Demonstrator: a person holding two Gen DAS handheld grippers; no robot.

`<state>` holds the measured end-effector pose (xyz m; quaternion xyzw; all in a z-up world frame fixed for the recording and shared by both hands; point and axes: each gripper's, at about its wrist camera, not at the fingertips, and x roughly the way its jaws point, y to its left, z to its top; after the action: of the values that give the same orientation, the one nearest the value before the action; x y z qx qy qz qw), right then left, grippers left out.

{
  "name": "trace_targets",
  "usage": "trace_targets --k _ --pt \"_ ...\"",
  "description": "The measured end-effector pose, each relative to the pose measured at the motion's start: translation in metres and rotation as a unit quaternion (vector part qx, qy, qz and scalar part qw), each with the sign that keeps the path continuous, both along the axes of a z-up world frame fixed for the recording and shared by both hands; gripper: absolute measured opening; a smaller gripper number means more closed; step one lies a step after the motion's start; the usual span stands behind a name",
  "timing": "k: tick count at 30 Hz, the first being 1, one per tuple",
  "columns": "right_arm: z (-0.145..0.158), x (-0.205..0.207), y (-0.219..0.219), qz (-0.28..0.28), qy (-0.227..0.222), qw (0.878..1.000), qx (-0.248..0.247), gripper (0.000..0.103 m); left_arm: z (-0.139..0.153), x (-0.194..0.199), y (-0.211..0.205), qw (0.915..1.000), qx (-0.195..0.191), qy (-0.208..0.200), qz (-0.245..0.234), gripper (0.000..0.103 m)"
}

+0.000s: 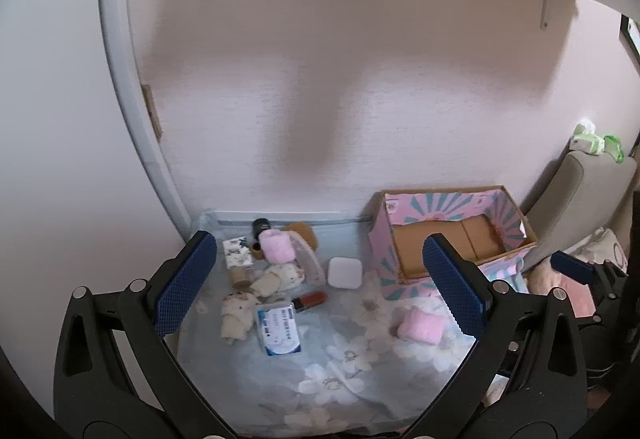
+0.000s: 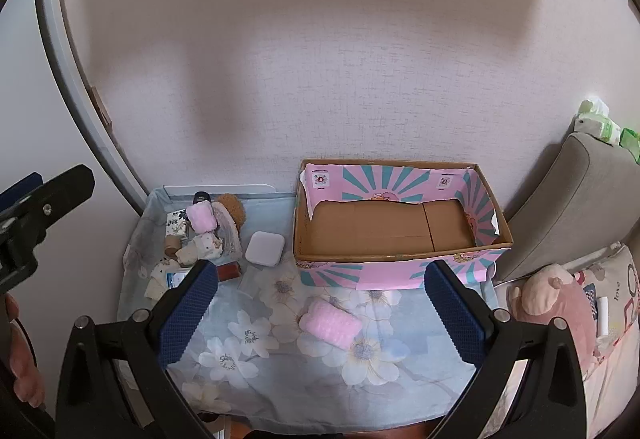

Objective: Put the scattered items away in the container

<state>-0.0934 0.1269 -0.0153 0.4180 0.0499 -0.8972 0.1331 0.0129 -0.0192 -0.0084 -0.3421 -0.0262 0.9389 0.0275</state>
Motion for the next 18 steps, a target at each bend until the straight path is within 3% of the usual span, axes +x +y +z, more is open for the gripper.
trace_targets --k 18 --pt "0.0006 -0.0009 0.0000 0.003 0.002 1.000 -0.002 0.102 0.0026 0.0003 -0.0059 1.0000 0.006 0.001 0.006 0.103"
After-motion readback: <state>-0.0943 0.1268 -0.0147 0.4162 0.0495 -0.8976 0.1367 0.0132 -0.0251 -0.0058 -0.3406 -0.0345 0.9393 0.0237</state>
